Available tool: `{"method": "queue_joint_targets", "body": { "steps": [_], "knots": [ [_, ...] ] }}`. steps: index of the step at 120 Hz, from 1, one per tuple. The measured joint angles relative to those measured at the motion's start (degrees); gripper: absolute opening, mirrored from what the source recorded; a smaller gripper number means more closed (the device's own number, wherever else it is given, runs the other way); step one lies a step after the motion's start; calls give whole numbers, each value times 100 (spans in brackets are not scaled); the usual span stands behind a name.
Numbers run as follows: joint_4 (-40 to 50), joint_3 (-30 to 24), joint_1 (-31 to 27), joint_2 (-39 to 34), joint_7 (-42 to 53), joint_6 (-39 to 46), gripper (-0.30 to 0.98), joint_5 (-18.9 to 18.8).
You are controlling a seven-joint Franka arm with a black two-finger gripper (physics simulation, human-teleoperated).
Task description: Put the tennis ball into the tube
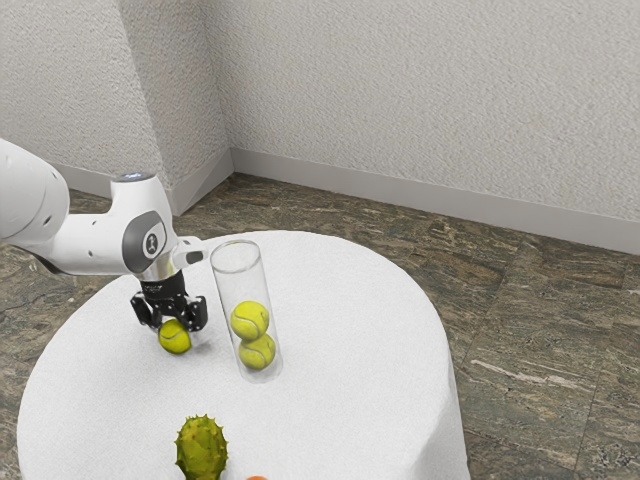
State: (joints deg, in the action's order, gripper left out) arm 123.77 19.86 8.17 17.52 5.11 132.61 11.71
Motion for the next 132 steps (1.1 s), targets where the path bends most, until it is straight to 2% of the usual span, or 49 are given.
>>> {"method": "queue_joint_targets", "body": {
  "steps": [24,40,52,67,80,100,132],
  "knots": [
    [5,0,2,-167,-54,-25,38,-33],
    [12,5,10,-881,-103,-261,34,-108],
    [-51,-45,1,-1617,-258,-641,33,-512],
    [-848,-175,-60,-2062,-499,-1447,34,-871],
    [-1638,-372,-74,-2162,-719,-2210,36,-1015],
    [-2354,-586,206,-1838,-1094,-2960,37,-859],
    [-2390,-606,1036,-1696,-1644,-3338,37,-575]
  ]
}}
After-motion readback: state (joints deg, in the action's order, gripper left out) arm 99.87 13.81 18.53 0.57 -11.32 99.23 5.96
